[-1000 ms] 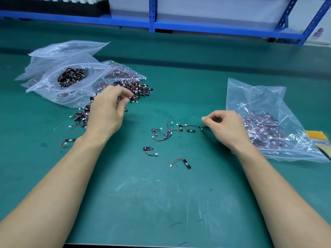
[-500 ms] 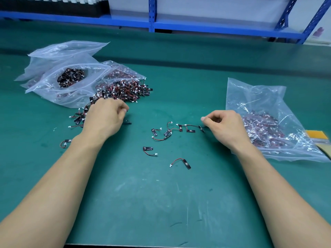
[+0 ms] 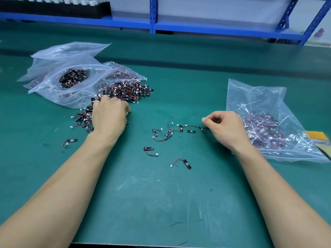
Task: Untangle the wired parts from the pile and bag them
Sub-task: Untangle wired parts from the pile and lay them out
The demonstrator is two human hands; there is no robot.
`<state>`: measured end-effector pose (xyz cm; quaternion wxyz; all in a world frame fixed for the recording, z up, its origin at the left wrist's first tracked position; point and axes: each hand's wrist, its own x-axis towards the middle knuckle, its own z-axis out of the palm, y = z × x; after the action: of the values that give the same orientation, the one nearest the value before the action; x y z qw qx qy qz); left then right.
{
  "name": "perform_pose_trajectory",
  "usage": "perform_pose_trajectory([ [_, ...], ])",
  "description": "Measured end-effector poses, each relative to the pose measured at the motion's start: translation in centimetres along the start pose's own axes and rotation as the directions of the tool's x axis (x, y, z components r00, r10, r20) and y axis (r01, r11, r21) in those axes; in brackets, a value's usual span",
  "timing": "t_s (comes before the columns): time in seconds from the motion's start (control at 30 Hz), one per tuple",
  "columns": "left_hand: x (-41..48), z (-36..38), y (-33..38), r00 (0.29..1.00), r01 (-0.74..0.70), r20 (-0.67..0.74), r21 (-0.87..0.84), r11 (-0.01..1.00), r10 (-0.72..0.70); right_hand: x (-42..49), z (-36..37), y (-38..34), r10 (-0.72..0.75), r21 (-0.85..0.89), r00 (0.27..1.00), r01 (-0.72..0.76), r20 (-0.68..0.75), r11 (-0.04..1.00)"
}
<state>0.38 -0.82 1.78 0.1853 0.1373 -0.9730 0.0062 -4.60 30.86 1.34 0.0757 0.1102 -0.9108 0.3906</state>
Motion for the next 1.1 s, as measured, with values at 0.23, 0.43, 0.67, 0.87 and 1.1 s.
perform_pose_trajectory([
  [0.23, -0.2, -0.1, -0.3, 0.999, -0.03, -0.037, 0.028, 0.999, 0.031, 0.0, -0.1, -0.1, 0.0, 0.011, 1.0, 0.0, 0.001, 1.0],
  [0.43, 0.0, -0.1, -0.6, 1.0, -0.02, -0.023, -0.067, 0.998, 0.018, 0.0, -0.1, 0.0, 0.002, 0.001, 1.0, -0.002, 0.006, 1.0],
  [0.67, 0.0, 0.0, -0.5, 0.998, -0.017, -0.057, -0.066, 0.998, 0.013, -0.1, -0.1, -0.1, -0.01, 0.0, 1.0, 0.01, 0.007, 1.0],
  [0.87, -0.1, -0.1, -0.3, 0.995, -0.047, -0.089, -0.103, 0.994, 0.037, 0.0, -0.1, 0.0, -0.014, 0.008, 1.0, 0.014, 0.0, 1.0],
  [1.1, 0.0, -1.8, 0.0, 0.916, -0.184, -0.401, -0.351, 0.918, 0.03, -0.1, -0.2, -0.1, -0.014, 0.021, 1.0, 0.014, -0.001, 1.0],
])
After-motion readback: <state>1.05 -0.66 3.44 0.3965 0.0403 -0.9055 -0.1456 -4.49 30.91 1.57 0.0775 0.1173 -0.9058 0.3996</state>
